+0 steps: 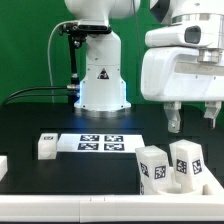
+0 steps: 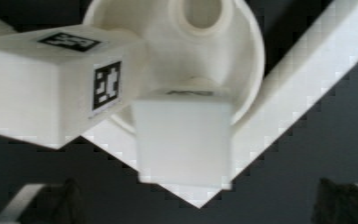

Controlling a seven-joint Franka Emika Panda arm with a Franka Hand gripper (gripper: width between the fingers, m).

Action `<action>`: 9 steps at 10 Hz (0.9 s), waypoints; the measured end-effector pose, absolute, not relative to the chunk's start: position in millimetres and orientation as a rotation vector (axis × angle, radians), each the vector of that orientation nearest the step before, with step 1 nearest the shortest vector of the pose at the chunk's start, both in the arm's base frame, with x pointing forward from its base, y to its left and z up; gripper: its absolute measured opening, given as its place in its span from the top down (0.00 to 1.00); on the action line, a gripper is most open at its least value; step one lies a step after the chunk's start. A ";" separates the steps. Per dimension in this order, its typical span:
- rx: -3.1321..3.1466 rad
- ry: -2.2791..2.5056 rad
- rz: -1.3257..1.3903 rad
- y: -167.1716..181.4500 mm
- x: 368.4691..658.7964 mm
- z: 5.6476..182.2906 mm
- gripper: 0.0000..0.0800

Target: Assemble stool

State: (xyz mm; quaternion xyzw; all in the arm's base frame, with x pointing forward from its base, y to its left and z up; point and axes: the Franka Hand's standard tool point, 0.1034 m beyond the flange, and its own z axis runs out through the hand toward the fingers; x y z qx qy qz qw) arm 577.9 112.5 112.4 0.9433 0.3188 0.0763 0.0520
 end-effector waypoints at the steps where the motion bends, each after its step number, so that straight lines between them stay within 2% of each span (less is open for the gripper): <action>1: 2.868 0.970 0.231 112.2 578.5 111.8 0.19; 3: 2.923 0.842 0.137 116.1 582.9 103.6 0.19; 9: 2.946 0.647 0.135 114.1 590.8 72.7 0.19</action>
Offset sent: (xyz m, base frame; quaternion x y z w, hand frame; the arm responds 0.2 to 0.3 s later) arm 0.0143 0.0175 -0.0135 0.0271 -0.0481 0.1042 0.9930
